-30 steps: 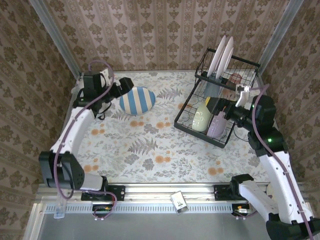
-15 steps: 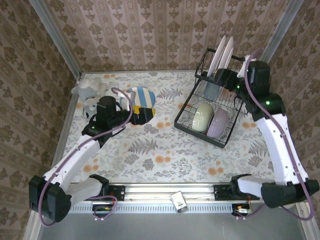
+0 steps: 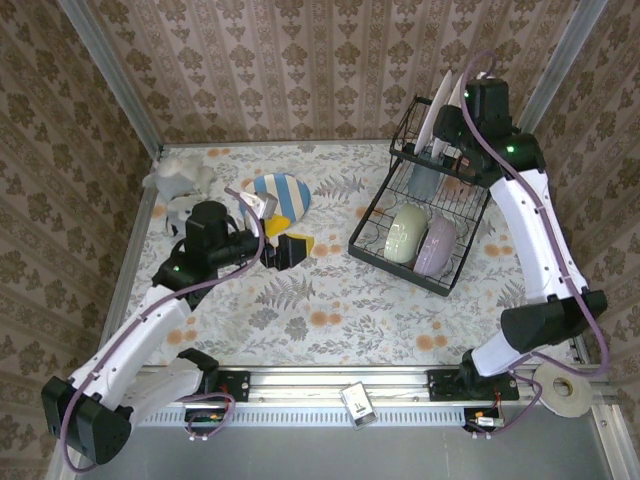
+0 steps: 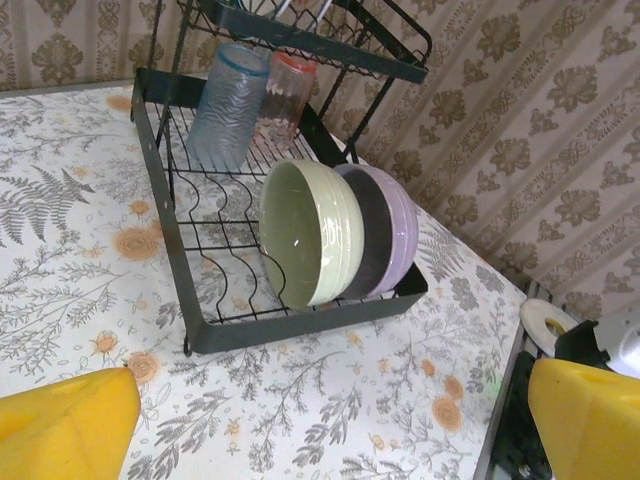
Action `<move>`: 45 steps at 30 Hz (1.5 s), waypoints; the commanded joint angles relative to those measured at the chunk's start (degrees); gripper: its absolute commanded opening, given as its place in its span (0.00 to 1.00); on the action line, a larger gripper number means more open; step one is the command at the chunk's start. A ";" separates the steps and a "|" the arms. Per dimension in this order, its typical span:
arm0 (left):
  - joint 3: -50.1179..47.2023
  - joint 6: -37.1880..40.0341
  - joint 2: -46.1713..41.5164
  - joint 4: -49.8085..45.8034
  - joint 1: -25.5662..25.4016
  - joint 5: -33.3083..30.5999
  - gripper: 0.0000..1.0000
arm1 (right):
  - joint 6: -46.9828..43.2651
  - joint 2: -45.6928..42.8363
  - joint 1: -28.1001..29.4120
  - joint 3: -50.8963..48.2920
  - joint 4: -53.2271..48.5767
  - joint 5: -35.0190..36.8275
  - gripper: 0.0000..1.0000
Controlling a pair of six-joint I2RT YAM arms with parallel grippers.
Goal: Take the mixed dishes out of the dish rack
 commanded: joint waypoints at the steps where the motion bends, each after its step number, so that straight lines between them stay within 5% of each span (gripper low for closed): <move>1: 1.14 3.54 -1.69 -1.88 -0.28 3.46 1.00 | 0.16 1.51 1.09 3.06 -2.78 6.25 0.59; 15: -3.27 3.23 -3.48 2.24 -0.35 2.84 1.00 | 2.28 9.84 5.17 12.77 -7.66 17.77 0.50; 45: -5.21 3.33 -6.31 4.98 -0.35 3.20 1.00 | 7.42 25.81 6.42 33.21 -21.74 27.06 0.42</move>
